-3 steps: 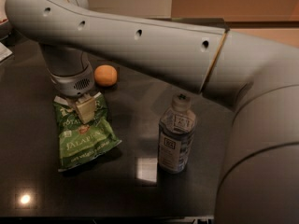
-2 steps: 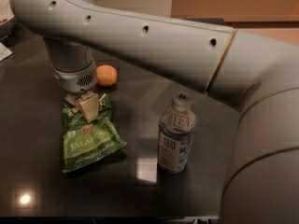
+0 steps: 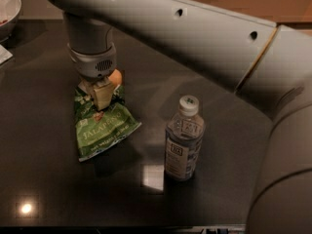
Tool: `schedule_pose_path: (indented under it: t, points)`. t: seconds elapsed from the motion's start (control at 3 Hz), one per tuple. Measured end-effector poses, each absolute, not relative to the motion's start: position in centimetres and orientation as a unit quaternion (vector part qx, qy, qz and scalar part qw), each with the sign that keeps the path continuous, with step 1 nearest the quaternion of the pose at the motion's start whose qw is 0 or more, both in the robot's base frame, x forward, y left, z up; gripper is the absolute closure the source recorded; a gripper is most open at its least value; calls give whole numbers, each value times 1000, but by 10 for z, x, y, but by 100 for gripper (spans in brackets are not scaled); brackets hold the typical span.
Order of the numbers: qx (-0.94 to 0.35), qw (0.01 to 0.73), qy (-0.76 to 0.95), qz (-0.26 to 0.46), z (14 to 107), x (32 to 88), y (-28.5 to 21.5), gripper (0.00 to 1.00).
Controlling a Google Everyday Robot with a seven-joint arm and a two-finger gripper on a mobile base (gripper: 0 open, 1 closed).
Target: Pick green jalapeno chip bag
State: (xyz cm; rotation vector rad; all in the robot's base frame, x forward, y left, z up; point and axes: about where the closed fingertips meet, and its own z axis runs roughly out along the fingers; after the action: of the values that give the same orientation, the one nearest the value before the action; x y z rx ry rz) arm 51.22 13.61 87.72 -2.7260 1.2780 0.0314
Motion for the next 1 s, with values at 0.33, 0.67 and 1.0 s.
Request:
schedule_pose_path:
  t: [0.33, 0.67, 1.0]
  points:
    - [-902, 84, 424, 15, 904, 519, 120, 100]
    - [-900, 102, 423, 16, 932, 528, 105, 100]
    - [-899, 119, 420, 18, 955, 539, 95, 100]
